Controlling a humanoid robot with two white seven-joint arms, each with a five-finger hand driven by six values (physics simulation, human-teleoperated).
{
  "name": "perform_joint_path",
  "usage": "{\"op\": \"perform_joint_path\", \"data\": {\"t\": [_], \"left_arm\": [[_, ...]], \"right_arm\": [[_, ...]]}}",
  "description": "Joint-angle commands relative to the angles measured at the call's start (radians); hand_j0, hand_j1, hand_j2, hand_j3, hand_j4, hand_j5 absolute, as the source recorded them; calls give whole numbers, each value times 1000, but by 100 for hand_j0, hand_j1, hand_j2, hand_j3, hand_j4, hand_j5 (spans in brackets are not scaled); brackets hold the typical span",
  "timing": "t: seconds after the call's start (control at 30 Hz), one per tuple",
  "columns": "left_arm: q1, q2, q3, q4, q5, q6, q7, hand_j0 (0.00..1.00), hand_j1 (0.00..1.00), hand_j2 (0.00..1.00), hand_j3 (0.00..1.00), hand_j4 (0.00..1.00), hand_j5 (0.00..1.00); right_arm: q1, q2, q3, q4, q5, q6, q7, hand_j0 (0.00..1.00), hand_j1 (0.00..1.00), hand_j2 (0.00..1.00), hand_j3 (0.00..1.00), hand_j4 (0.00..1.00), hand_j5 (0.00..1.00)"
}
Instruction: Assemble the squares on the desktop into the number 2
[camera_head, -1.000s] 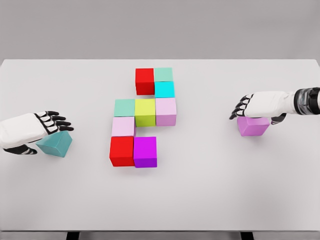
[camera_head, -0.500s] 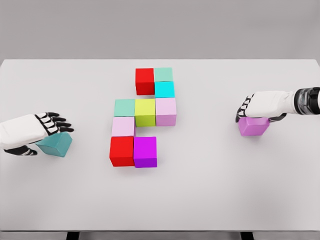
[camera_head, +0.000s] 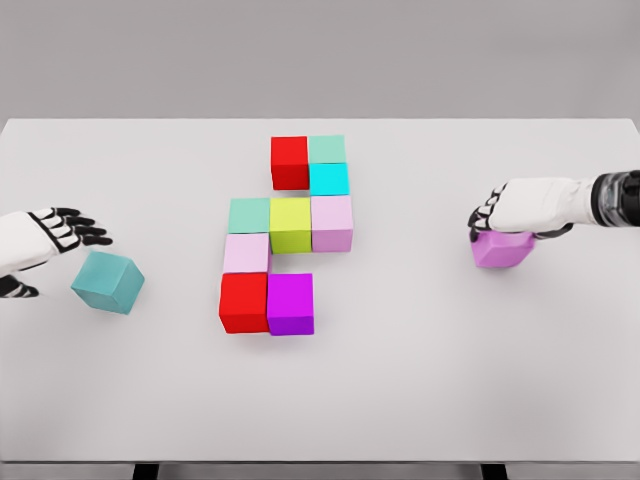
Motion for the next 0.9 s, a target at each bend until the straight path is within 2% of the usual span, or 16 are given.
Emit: {"op": "perform_joint_path", "data": {"t": [0.0,0.07,0.13,0.37,0.5,0.6,0.87], "left_arm": [[0,9,1,12,20,0,0,100,100,100,100,100,100],[0,9,-2,25,32,0,0,100,100,100,100,100,100],[0,9,-4,48,43,0,0,100,100,100,100,100,100],[0,17,-4,69,84,0,-2,100,100,100,100,100,100],[-3,17,-1,63,94,0,-5,100,100,100,100,100,100],[-32,3,1,61,94,0,-5,100,100,100,100,100,100],[-31,-24,-11,32,61,0,-10,100,100,100,100,100,100]], "right_arm": [[-1,-9,-3,-20,-13,2,-1,72,72,72,72,72,72],[0,-10,-3,-32,-15,2,-2,72,72,72,72,72,72],[0,-29,-8,-83,-18,2,-2,70,70,70,70,70,70],[0,-67,-6,-183,-56,2,-4,70,70,70,70,70,70],[0,-67,3,-235,-56,2,-5,70,70,70,70,70,70],[3,-64,5,-255,-56,2,-5,70,70,70,70,70,70],[9,-37,31,-305,-56,2,-8,70,70,70,70,70,70]]}}
